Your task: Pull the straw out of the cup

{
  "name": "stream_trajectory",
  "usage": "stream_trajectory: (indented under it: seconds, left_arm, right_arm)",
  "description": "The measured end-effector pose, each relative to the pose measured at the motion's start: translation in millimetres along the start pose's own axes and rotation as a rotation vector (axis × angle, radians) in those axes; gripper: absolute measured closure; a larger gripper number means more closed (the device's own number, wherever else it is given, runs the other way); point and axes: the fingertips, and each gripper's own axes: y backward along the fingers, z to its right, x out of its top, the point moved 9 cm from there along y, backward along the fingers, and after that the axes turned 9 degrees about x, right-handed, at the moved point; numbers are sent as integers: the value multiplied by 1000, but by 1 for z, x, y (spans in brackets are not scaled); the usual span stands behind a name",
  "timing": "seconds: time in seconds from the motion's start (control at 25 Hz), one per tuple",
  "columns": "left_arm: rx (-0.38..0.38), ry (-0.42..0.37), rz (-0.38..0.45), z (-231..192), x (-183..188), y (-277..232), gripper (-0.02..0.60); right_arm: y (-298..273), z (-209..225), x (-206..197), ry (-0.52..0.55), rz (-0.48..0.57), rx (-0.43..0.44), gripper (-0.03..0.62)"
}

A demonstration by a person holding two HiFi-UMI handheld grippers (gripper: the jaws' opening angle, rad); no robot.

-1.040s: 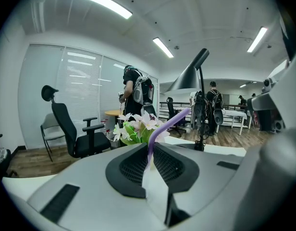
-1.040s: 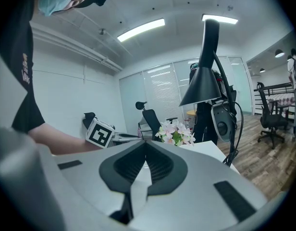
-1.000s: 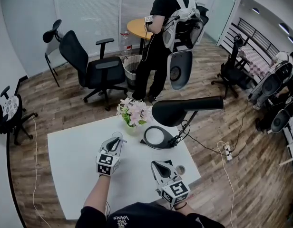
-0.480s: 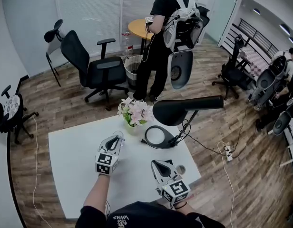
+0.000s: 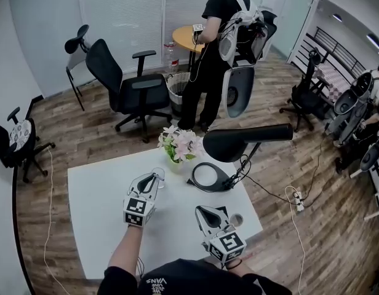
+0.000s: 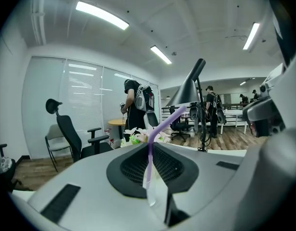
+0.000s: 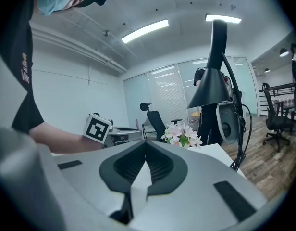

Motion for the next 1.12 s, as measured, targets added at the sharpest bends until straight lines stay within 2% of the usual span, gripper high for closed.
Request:
stream_trajectory:
  seconds: [0.6,0.8,1.12]
  left_arm:
    - [11,-1,62,-3,27,35,548]
    - [18,1,60,-9,32,47,548]
    - [16,-2,149,-11,54,69,548]
  right_arm:
    - [-10,-10,5,13,10,65,577]
    - [-19,-14,9,22,13,94,577]
    - [-23,-22,9,32,19,119,577]
